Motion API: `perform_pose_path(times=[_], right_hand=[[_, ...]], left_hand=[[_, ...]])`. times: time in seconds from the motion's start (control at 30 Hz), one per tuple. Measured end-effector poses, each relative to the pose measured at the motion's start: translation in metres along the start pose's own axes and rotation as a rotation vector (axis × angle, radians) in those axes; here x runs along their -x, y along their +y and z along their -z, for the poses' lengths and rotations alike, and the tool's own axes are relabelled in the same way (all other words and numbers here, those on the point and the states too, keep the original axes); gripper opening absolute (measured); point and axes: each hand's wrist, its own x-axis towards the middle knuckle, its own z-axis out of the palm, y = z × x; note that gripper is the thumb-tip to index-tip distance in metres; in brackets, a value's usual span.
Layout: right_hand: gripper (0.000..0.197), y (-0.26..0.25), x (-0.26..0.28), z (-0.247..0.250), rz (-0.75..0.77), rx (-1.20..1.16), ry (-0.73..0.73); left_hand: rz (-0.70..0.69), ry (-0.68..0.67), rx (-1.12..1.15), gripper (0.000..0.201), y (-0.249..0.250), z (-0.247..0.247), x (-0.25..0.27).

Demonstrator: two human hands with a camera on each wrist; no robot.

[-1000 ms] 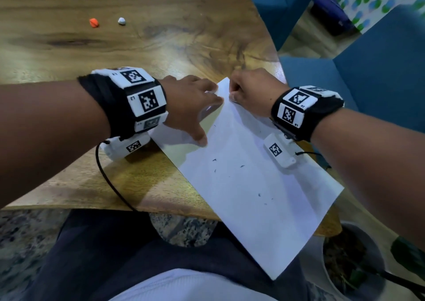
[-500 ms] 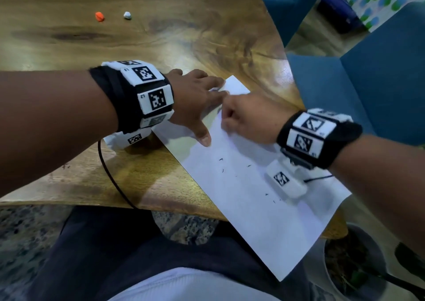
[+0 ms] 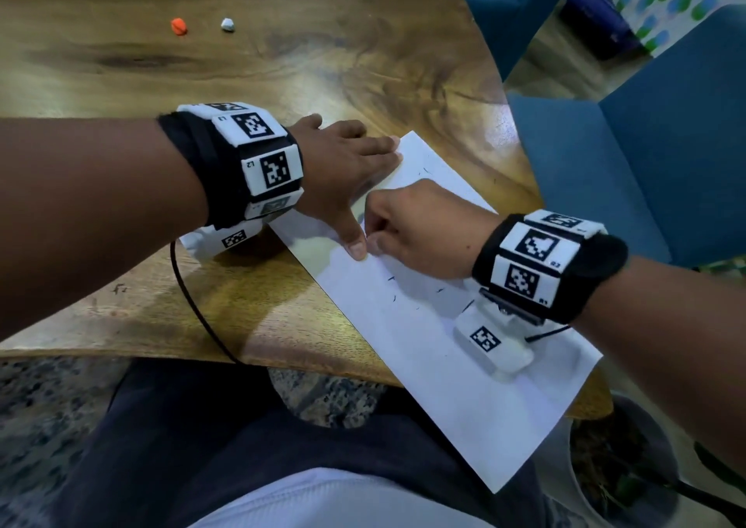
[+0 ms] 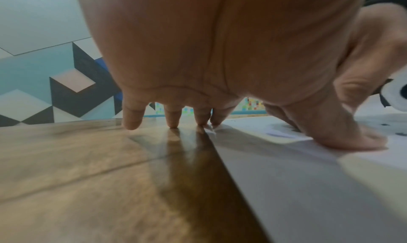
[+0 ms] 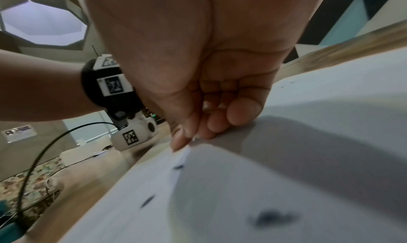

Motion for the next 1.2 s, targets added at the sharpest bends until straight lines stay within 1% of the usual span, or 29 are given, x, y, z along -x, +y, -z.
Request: perform_pose_path(times=[0.07,0.17,0.27,0.37,0.43,0.47,0.5,0.63,0.7,0.77,0.83,0.9,1.0,1.07,1.13,1.2], right_hand=[[0.007,0.008,-0.008,0.007,-0.036,0.025,0.028],[0.012,0.032,-0.024,0.025,-0.164,0.057,0.158],[0.014,0.043,-0.035,0.034,-0.204,0.048,0.191],[0.009,0.044,-0.036,0.031,-0.18,0.06,0.178],[0.005,0.047,-0.031,0.028,-0.152,0.057,0.143],[0.004,0.049,-0.027,0.027,-0.132,0.063,0.123],[0.004,0.049,-0.021,0.026,-0.107,0.077,0.106],[0.005,0.036,0.001,0.015,-0.005,0.095,0.019],[0.006,0.023,0.006,0.005,0.038,0.074,-0.023],[0.008,0.016,0.004,0.002,0.056,0.077,-0.011],[0.008,0.021,-0.003,0.006,0.039,0.093,0.021],[0.007,0.031,-0.009,0.014,0.003,0.094,0.057],[0.004,0.042,-0.014,0.025,-0.038,0.066,0.086],[0.004,0.039,-0.013,0.026,-0.035,0.066,0.081],[0.006,0.026,-0.007,0.019,0.015,0.079,0.04],[0.008,0.008,0.002,0.004,0.102,0.082,-0.037]], left_hand=[[0.004,-0.002,0.016,0.138,0.0,0.001,0.001],[0.022,0.011,0.028,0.138,0.003,-0.001,0.003],[0.047,0.048,0.024,0.136,0.011,-0.005,0.006],[0.041,0.067,0.059,0.125,0.011,0.0,0.008],[0.013,0.074,0.063,0.114,0.002,0.004,0.011],[-0.001,0.066,0.055,0.112,-0.002,0.004,0.012],[-0.008,0.049,0.046,0.113,-0.005,0.003,0.013],[0.01,-0.005,0.01,0.131,-0.008,-0.002,0.012],[0.013,0.0,0.017,0.131,-0.008,-0.005,0.011],[-0.007,0.012,0.034,0.131,-0.009,-0.007,0.011],[-0.028,-0.001,0.049,0.127,-0.01,-0.007,0.011],[-0.015,-0.029,0.051,0.121,-0.011,-0.006,0.01],[0.042,-0.038,0.046,0.125,-0.011,-0.004,0.008],[0.062,-0.031,0.041,0.129,-0.011,-0.004,0.007],[0.066,-0.023,0.045,0.13,-0.011,-0.004,0.006],[0.066,-0.013,0.044,0.133,-0.011,-0.005,0.006]])
